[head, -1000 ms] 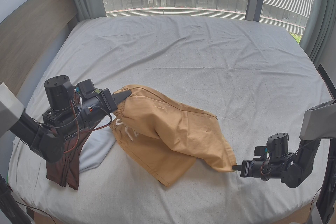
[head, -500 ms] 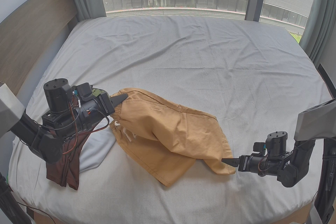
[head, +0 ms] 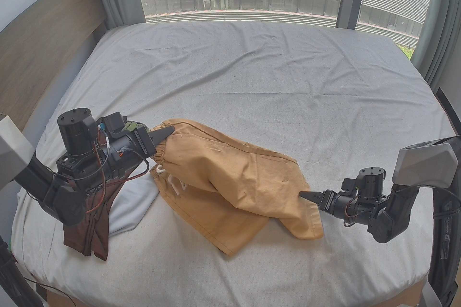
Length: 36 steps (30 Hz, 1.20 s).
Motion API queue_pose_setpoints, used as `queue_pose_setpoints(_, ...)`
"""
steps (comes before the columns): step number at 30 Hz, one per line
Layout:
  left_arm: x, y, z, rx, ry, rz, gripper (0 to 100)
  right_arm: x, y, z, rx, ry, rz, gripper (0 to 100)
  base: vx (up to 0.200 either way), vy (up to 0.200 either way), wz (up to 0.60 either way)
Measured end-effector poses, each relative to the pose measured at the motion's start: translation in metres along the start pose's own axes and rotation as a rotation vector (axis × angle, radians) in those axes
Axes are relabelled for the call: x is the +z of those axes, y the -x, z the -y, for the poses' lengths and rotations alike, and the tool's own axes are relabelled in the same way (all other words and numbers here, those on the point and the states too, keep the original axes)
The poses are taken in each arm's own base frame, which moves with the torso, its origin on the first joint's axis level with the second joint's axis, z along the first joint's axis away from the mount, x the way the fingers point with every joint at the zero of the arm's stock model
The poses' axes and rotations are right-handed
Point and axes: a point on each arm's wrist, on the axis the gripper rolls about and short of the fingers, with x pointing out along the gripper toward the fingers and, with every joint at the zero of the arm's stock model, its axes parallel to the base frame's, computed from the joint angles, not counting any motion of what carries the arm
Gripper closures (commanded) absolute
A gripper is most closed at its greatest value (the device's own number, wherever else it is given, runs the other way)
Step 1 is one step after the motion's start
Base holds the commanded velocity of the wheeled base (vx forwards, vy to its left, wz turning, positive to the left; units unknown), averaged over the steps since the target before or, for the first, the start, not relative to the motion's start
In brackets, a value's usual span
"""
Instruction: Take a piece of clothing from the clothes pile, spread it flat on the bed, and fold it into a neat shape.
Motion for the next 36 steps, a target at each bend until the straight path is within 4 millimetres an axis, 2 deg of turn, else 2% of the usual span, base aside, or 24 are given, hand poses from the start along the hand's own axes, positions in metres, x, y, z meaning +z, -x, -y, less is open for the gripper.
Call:
queue_pose_setpoints(10, -0.002, -0.001, -0.002, 0.005, 0.004, -0.006, 100, 0.008, -0.007, -0.003, 0.083, -0.115, -0.008, 0, 0.000, 0.000, 0.00)
queue_pose_setpoints(11, -0.002, -0.001, -0.002, 0.006, 0.004, -0.006, 100, 0.008, -0.007, -0.003, 0.084, -0.116, -0.007, 100, 0.000, 0.000, 0.00)
queue_pose_setpoints(28, -0.005, -0.001, -0.004, 0.012, 0.008, -0.014, 100, 0.008, -0.002, 0.003, 0.090, -0.148, 0.012, 100, 0.000, 0.000, 0.00)
queue_pose_setpoints(36, -0.005, -0.001, -0.004, 0.015, 0.009, -0.012, 100, 0.000, 0.020, -0.003, 0.141, -0.138, -0.011, 100, 0.000, 0.000, 0.00)
